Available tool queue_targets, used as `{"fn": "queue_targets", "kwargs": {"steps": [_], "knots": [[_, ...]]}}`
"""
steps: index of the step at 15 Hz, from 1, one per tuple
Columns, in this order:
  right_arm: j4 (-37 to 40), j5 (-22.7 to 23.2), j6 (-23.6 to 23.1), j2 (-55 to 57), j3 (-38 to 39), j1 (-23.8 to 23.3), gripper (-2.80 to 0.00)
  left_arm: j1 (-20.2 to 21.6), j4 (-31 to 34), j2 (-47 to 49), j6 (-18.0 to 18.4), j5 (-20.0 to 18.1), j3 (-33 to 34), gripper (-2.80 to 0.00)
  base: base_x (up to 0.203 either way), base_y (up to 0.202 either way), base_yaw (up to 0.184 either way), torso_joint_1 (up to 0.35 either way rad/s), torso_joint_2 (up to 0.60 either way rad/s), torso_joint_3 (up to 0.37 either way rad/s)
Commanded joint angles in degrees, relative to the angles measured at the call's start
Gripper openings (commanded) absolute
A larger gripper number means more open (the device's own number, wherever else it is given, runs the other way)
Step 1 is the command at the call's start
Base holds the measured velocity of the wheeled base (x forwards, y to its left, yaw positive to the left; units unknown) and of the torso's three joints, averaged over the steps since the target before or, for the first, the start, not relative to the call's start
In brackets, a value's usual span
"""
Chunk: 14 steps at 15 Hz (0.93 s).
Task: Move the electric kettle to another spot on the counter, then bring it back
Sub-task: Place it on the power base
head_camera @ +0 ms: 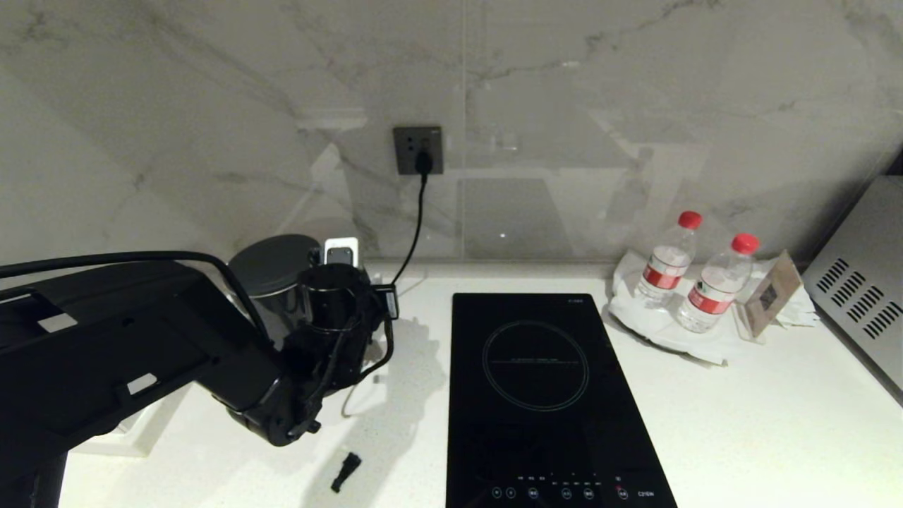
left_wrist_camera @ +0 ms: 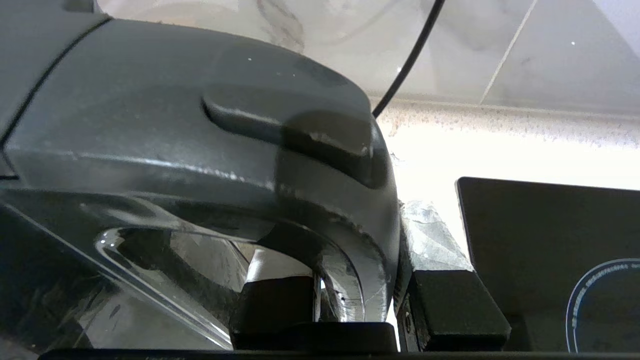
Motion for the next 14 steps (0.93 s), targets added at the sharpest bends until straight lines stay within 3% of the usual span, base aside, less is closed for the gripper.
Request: {"fn": "queue_targets", "kwargs": {"steps": [1,14], "knots": [[-0.1,0.0,0.0,0.0,0.1,0.0,-2.80,-0.3,-0.4,0.4,-0.1,0.2,0.2,-2.80,0.000,0.000,0.000,0.000,0.00,0.000],[0.0,0.0,0.0,0.1,0.0,0.0,-2.80,-1.1,-0.5,2.5,-0.2,0.3,0.8,-2.80,0.000,0.000,0.000,0.000,0.00,0.000]]}}
